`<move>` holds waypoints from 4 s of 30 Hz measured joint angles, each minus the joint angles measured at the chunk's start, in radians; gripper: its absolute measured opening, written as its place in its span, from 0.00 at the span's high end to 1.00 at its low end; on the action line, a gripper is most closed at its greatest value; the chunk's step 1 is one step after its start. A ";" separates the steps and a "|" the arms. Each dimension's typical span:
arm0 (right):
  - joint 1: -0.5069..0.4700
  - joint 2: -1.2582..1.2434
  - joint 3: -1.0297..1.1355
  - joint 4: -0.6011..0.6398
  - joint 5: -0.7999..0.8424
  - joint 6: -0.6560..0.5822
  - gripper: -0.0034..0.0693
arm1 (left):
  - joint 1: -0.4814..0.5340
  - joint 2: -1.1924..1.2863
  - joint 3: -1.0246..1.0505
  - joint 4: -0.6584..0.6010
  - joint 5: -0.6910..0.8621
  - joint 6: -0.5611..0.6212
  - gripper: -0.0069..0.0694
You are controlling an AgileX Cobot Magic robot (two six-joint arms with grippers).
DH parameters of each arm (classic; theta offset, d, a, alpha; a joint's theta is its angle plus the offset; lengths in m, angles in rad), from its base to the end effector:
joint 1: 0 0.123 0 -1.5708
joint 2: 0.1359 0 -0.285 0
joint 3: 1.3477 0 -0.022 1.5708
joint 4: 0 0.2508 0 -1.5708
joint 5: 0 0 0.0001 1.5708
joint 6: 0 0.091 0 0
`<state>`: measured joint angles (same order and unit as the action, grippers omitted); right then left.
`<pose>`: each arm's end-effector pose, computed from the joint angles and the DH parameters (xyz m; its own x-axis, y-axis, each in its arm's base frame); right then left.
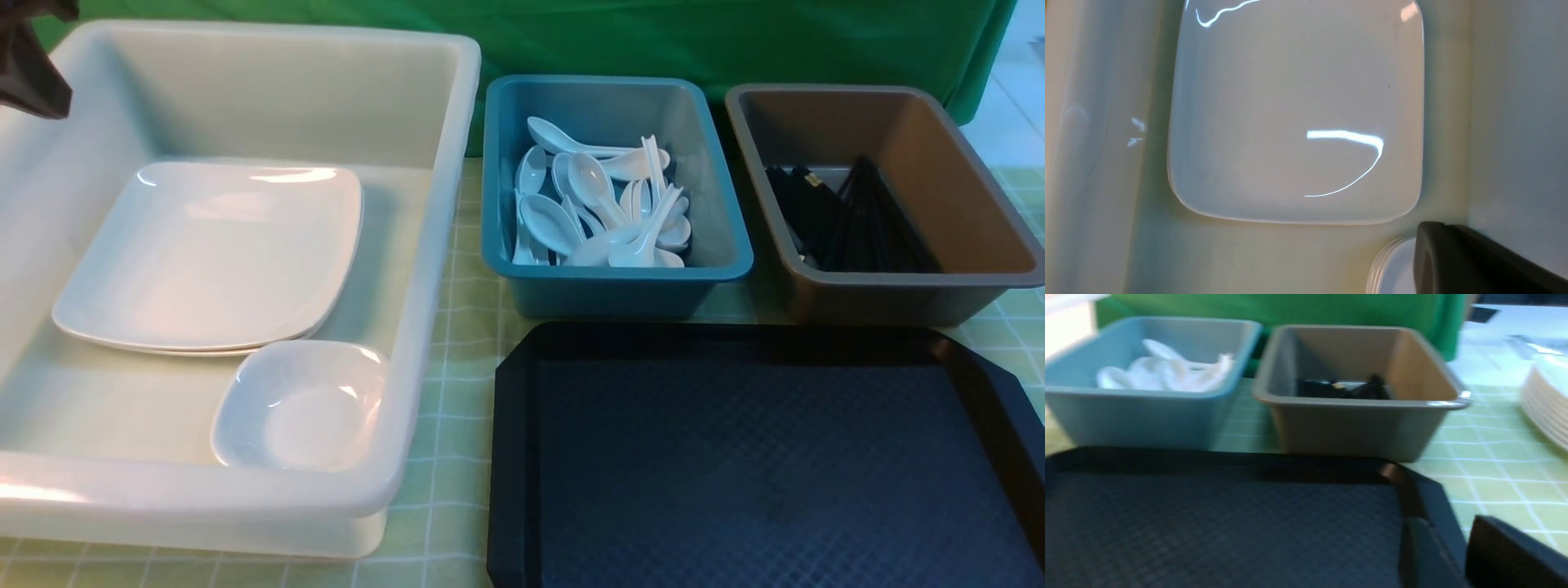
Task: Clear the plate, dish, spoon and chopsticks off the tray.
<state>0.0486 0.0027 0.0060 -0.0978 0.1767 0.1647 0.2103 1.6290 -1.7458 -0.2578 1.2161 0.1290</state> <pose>0.0566 0.0012 0.1950 -0.0990 0.0636 -0.9930 -0.0248 0.9975 0.0664 0.3407 0.0505 0.4005 -0.8258 -0.1389 -0.5466 -0.0455 0.9825 -0.1809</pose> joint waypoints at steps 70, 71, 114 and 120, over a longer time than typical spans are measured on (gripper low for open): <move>-0.015 -0.001 0.000 -0.006 0.054 -0.213 0.63 | -0.077 -1.478 1.352 0.051 -0.830 -0.032 0.93; -0.015 -0.001 0.000 -0.006 0.054 -0.213 0.63 | -0.095 -1.487 1.388 0.059 -0.871 -0.047 0.93; -0.015 -0.001 0.000 -0.007 0.054 -0.213 0.63 | -0.272 -1.627 1.752 0.224 -0.997 -0.184 0.93; -0.015 -0.001 0.000 -0.007 0.054 -0.213 0.63 | -0.272 -1.628 1.752 0.224 -0.997 -0.183 0.93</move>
<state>0.0340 0.0022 0.0060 -0.1045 0.2304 -0.0480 -0.0619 0.0009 0.0062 -0.0339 0.2192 -0.0536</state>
